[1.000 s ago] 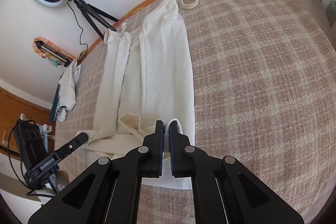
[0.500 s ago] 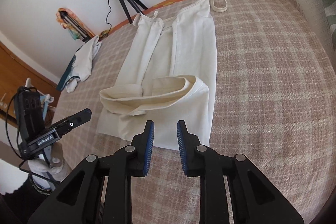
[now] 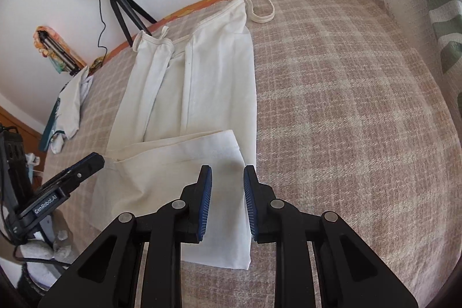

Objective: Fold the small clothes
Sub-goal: 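Open both tools and move them to the strap end of the camisole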

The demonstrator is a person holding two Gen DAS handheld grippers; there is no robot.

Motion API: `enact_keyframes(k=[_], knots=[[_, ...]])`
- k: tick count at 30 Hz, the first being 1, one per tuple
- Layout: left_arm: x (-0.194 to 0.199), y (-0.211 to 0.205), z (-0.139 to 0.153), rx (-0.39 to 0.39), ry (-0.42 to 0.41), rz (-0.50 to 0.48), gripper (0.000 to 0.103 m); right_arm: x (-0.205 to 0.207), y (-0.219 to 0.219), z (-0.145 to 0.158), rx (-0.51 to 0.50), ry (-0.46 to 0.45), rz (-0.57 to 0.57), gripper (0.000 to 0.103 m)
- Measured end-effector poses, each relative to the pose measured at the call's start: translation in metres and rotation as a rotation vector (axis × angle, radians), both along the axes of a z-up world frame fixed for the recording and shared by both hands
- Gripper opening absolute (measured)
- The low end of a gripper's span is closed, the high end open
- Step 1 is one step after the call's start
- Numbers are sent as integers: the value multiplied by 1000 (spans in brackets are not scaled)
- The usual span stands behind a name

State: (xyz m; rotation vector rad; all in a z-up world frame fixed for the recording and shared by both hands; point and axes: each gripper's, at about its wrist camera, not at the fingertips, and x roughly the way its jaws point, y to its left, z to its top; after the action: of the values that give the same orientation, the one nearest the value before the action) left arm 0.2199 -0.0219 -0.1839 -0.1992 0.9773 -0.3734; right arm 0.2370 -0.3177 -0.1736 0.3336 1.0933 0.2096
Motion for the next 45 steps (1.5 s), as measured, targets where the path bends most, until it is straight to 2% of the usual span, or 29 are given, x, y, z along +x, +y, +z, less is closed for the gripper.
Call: enact_keyframes(k=[2,4,7,10,12,13,16,18,19,22,24,26,28,30,32,34,36,42,45], knots=[[-16,12,-2,-19,28,-2,54,-16,-11,-1,32,10,-4,32],[-34,23,-8,-38,69,2,57,-33,-22,-3,93,19,-12,37],[-52,38,-22,-100,145,20,57,-51,-30,-10,177,43,-34,37],[-61,42,-23,-165,151,55,55,-58,-33,-20,280,65,-52,37],[-60,39,-23,-174,150,56,46,-58,-30,-24,301,70,-60,37],[-59,34,-24,-166,150,47,32,-57,-28,-24,294,62,-60,37],[-56,20,-27,-148,150,6,13,-53,-19,-21,274,41,-45,36],[-53,16,-27,-130,140,5,2,-50,-13,-21,262,36,-40,24],[-52,15,-25,-127,136,4,0,-49,-11,-21,249,37,-41,8],[-53,16,-8,-108,95,-12,0,-54,-10,-14,234,17,-49,5],[-58,19,3,-79,50,-25,0,-66,-14,-1,186,-25,-45,4],[-61,19,2,-25,28,-24,0,-76,-17,-2,134,-34,-67,0],[-60,17,-12,5,51,-31,0,-79,-16,-16,69,10,-75,0],[-60,21,-23,-27,82,-23,0,-82,-23,-25,85,13,-86,0],[-61,24,-23,-24,86,-16,9,-83,-29,-19,96,-7,-99,1],[-63,26,-15,-16,51,-11,16,-80,-31,-9,98,-49,-70,5],[-61,27,-5,-2,12,-8,16,-70,-27,2,99,-80,-46,11],[-42,11,13,-14,-43,-55,16,-20,-7,7,34,-103,4,14],[-30,-3,9,-2,-34,-101,16,-1,1,1,-29,-88,17,30]])
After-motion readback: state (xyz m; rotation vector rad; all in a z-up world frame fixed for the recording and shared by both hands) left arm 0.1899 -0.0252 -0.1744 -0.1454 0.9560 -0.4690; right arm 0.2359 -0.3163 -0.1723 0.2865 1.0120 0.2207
